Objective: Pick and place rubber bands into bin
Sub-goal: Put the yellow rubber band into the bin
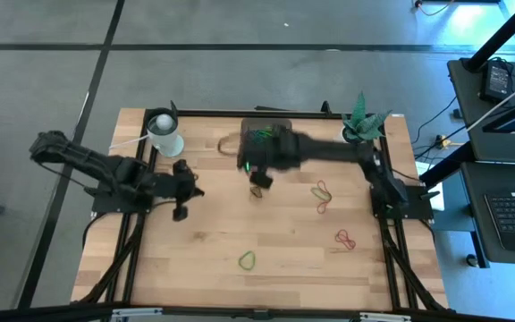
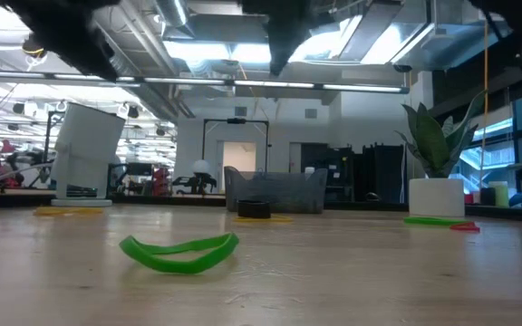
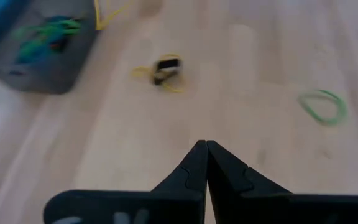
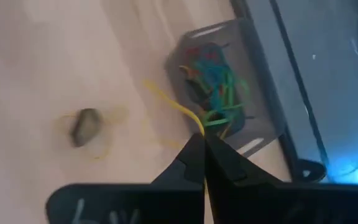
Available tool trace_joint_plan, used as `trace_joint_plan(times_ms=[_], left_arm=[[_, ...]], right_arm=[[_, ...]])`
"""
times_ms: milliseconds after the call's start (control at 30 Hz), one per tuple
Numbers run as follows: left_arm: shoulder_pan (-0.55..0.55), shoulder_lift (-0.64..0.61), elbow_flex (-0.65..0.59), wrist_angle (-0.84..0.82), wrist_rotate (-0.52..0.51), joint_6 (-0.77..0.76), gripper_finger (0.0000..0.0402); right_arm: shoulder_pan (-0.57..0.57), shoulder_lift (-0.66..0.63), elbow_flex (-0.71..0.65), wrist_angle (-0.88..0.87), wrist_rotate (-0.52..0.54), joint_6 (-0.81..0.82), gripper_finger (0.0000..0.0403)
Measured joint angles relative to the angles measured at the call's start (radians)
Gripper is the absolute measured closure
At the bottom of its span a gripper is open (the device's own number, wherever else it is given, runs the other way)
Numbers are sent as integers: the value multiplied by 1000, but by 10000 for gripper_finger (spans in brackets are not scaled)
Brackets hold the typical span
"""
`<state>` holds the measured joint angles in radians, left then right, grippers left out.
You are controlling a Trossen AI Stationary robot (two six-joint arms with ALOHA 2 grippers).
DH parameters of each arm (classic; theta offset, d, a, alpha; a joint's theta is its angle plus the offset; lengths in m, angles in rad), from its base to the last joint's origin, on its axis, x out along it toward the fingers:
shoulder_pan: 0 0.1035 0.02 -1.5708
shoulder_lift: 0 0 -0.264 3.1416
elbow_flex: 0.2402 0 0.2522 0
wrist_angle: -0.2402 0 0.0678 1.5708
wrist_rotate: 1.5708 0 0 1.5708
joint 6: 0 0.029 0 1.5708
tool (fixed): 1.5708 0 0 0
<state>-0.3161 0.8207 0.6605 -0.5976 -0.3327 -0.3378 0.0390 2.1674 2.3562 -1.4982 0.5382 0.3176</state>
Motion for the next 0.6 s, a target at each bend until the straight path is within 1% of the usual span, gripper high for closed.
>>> trace_joint_plan(times_ms=[200, 267, 367, 433, 600], left_arm=[[163, 0, 0, 0, 0, 29, 398], [203, 0, 0, 1, 2, 41, 398], [255, 0, 0, 1, 2, 50, 398], [284, 0, 0, 1, 1, 49, 398], [339, 0, 0, 3, 1, 47, 398]], right_arm=[[-214, 0, 0, 108, -154, -242, 403], [-282, 0, -6, 147, -211, -296, 403], [-368, 0, -33, 214, -327, -351, 403], [-414, -1, -68, 268, -400, -380, 403], [-491, 0, -223, 416, -564, -453, 403]])
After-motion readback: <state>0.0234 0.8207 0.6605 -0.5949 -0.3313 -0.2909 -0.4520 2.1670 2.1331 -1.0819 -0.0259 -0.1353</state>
